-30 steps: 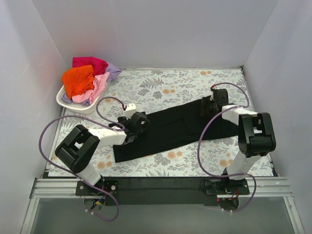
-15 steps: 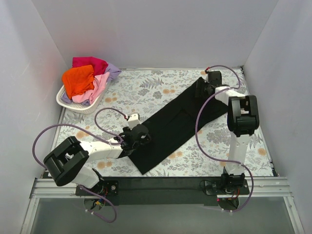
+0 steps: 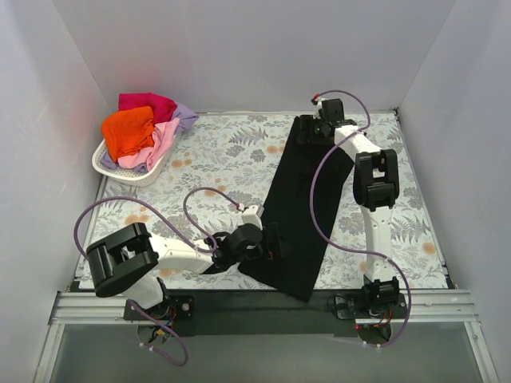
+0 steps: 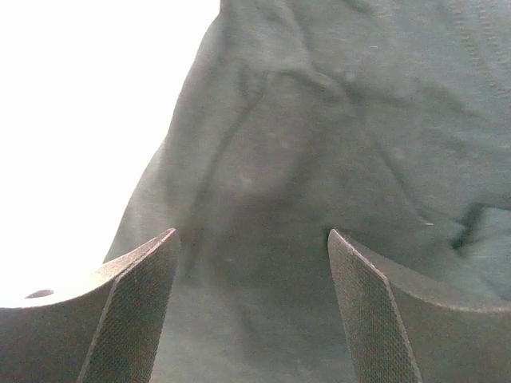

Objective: Fold and stack the t-shirts
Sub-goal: Fold the tshirt

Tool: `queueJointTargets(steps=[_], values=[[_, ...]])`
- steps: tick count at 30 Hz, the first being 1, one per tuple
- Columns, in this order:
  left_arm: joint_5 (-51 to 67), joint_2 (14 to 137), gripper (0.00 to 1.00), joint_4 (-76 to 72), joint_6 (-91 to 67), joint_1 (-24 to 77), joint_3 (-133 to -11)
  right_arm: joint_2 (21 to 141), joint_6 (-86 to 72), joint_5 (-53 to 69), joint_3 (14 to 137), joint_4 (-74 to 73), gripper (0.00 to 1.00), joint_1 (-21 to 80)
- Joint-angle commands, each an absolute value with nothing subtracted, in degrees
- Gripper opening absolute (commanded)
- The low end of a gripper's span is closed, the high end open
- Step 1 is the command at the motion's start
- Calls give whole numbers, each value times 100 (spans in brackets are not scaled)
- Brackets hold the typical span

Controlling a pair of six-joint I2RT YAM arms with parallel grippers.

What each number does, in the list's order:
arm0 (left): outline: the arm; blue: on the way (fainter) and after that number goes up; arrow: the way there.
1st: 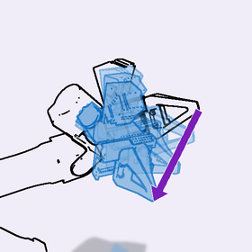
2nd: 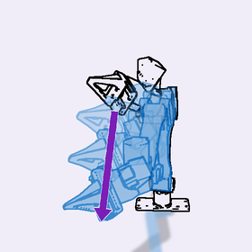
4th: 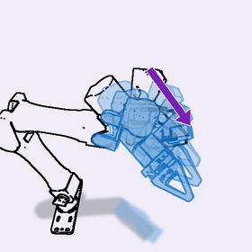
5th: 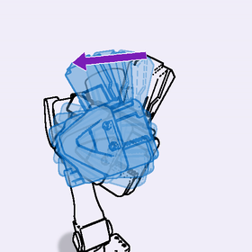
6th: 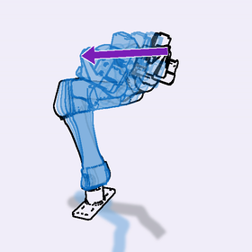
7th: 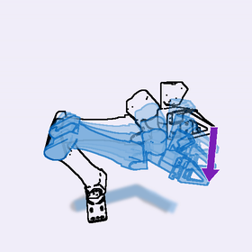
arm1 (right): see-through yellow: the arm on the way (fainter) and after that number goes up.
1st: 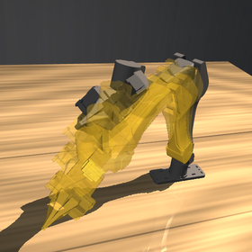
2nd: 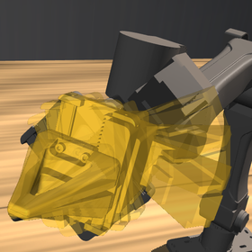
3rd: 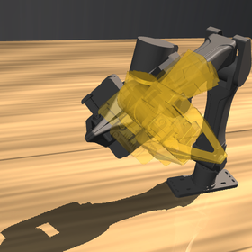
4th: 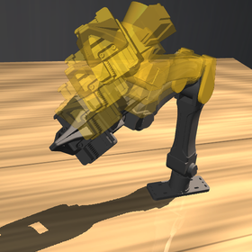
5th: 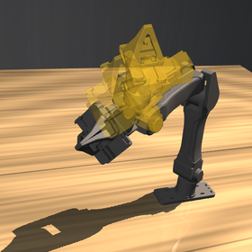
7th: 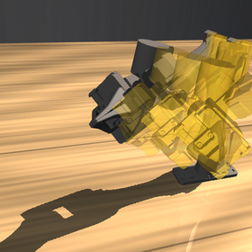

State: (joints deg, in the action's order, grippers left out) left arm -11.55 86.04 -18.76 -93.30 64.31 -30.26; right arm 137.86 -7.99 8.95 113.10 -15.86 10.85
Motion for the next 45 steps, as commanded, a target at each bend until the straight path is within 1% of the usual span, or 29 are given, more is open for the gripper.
queueJointTargets(steps=[1,5,10,12,13,16,20,29,39,45], values=[[-509,8825,89,-1292,-9396,6653,-2944,13694,-721,1406,11681,-1758,68,1186],[-878,8403,89,-1125,-9176,6662,-3023,12931,-624,1161,11269,-1556,69,1257],[-1440,7955,90,-949,-8764,6662,-3225,11507,-510,599,9934,-1310,70,1257],[-1468,7928,90,-1010,-8631,6653,-3269,11033,-501,248,9477,-1292,71,1257],[-1468,7936,90,-1089,-8579,6653,-3287,10900,-518,124,9066,-1292,71,1257],[-1310,8085,90,-1326,-8403,6653,-3401,10618,-580,-332,8467,-1266,72,1239],[-959,8428,90,-1757,-8174,6653,-3507,10731,-685,-413,8183,-1213,72,1169],[-624,9202,90,-2267,-8068,6653,-3665,11513,-756,-317,8341,-1169,72,1107],[-439,9659,90,-2452,-8270,6653,-3525,12471,-861,-44,8815,-1151,72,1116],[-466,9764,90,-2540,-8419,6592,-3419,13042,-975,527,9369,-1160,71,1134]])
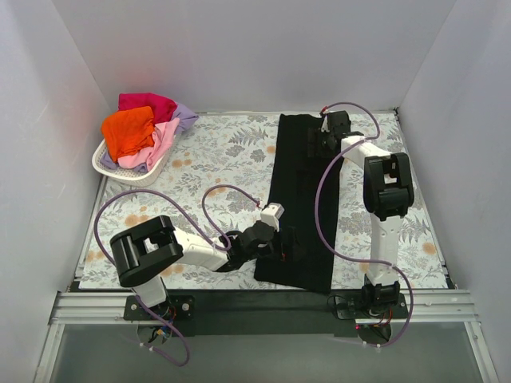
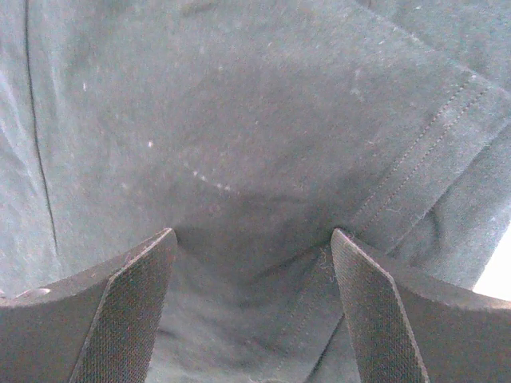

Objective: Fold and stack the t-shirts
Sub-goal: Fold the tshirt

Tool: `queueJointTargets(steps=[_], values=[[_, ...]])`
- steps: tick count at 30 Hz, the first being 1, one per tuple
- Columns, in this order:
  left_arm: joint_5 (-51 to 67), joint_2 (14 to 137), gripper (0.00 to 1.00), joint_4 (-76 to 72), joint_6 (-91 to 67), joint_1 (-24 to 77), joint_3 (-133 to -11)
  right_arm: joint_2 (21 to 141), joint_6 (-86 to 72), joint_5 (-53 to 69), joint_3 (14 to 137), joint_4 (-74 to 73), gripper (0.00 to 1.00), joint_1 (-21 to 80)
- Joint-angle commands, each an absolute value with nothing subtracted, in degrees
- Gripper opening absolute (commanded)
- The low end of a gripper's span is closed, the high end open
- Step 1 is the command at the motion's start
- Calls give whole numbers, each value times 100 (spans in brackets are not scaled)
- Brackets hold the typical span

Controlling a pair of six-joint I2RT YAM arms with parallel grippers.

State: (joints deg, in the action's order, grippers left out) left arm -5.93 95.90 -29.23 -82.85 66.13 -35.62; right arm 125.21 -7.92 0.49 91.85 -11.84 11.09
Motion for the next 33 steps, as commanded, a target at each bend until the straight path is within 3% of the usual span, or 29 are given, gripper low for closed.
queueJointTargets(steps=[1,13,25,33], values=[[-466,9782,90,-2531,-8446,6566,-3410,13113,-1002,606,9456,-1160,71,1160],[-352,9861,90,-2584,-8552,6390,-3331,14001,-1107,896,10846,-1485,71,1494],[-544,9616,91,-2206,-8587,6390,-3296,13791,-1107,905,10310,-1398,71,1652],[-1274,8816,91,-1723,-7665,6390,-3664,12561,-1002,1239,9818,-888,73,1679]])
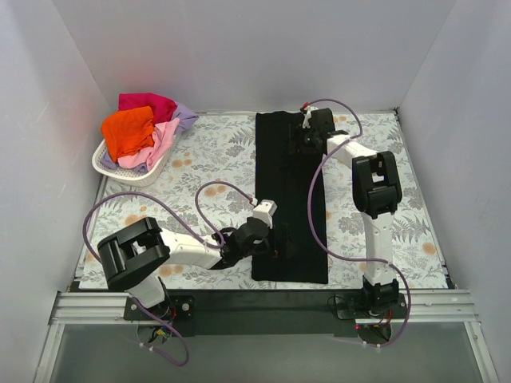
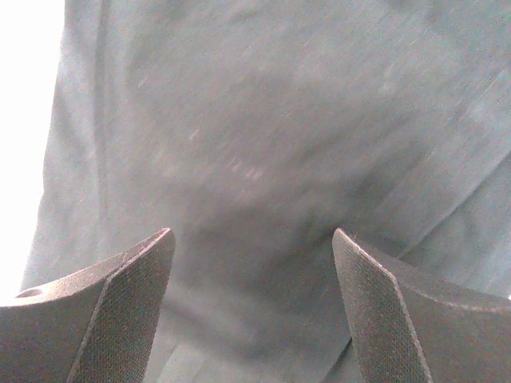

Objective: Fold and stack the t-shirts
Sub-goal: Fold the tshirt

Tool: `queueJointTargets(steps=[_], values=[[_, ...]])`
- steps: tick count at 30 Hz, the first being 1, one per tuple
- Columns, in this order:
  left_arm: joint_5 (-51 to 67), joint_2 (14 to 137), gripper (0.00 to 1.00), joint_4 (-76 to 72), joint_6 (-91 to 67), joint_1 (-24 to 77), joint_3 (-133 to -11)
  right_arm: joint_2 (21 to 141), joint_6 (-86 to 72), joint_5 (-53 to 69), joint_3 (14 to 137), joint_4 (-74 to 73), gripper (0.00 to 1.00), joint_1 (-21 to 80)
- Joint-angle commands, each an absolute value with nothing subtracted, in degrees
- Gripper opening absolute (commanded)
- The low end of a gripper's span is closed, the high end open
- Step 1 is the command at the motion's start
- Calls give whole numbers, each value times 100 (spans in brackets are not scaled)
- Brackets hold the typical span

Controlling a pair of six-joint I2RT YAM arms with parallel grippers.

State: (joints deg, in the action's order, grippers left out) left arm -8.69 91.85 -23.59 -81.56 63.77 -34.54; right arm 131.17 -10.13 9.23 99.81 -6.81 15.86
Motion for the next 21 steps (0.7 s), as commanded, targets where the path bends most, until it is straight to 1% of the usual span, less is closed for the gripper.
queueJointTargets(steps=[1,3,4,6,7,9,10,14,17,18,19,21], values=[[-1327,8728,91,-1714,-7534,6390,-3778,12212,-976,1222,9739,-879,73,1679],[-1380,8439,91,-1688,-7419,6390,-3823,11797,-949,1126,9311,-853,73,1679],[-1432,8333,91,-1688,-7383,6390,-3823,11342,-941,1082,9134,-818,73,1679],[-1494,7990,91,-1644,-7365,6390,-3745,10848,-940,959,8668,-730,74,1670],[-1538,7876,91,-1617,-7417,6390,-3683,10324,-958,915,8118,-695,74,1679],[-1704,7560,91,-1347,-7540,6398,-3499,9785,-1045,783,7535,-572,74,1740],[-1775,7472,91,-1197,-7637,6372,-3437,9251,-1081,713,6862,-536,74,1775],[-1855,7085,91,-607,-8303,6346,-3007,8035,-1291,229,5250,-317,74,2135],[-1670,6768,91,-343,-8595,6328,-2638,7367,-1345,27,4556,-553,73,2407],[-1635,6672,91,-230,-8761,6337,-2506,7200,-1406,-235,4396,-684,73,2539],[-1643,6593,91,-159,-8824,6328,-2444,6815,-1450,-307,4194,-851,73,2610],[-1679,6346,91,95,-8964,6337,-2365,6409,-1634,-395,3641,-993,73,2715]])
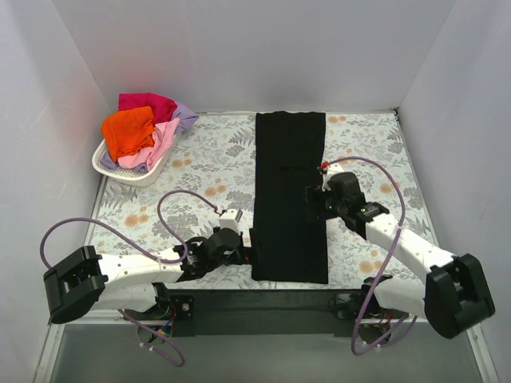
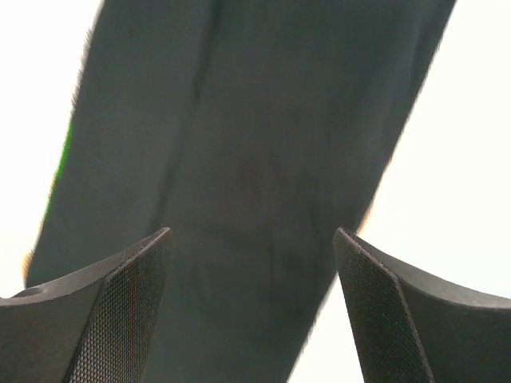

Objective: Fold and stack the t-shirts
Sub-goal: Fold the tshirt

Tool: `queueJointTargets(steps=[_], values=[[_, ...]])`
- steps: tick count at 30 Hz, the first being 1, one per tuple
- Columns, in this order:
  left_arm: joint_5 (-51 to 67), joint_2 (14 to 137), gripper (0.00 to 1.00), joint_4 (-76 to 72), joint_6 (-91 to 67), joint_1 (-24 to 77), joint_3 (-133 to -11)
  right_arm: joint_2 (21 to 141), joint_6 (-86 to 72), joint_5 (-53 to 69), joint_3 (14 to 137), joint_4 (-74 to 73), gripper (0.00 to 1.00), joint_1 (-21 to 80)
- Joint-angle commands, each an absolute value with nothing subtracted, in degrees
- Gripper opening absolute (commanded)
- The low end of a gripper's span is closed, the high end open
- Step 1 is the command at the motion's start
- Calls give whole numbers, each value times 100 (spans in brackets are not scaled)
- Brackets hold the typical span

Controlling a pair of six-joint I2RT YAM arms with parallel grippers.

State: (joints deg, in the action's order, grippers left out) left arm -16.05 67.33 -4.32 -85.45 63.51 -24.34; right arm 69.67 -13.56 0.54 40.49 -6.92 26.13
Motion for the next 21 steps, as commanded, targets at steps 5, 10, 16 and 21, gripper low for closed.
queueJointTargets(steps=[5,10,16,21], values=[[-1337,6126,91,360,-9105,6328,-2250,5222,-1950,-238,2989,-1809,73,2795],[-888,6222,90,448,-9237,6337,-2180,4589,-2232,272,2743,-2408,73,2979],[-282,6398,85,413,-9501,6346,-2022,4185,-2759,536,2734,-3032,74,3313],[-27,6512,78,413,-9606,6381,-1986,3947,-3128,475,2444,-3401,74,3612]])
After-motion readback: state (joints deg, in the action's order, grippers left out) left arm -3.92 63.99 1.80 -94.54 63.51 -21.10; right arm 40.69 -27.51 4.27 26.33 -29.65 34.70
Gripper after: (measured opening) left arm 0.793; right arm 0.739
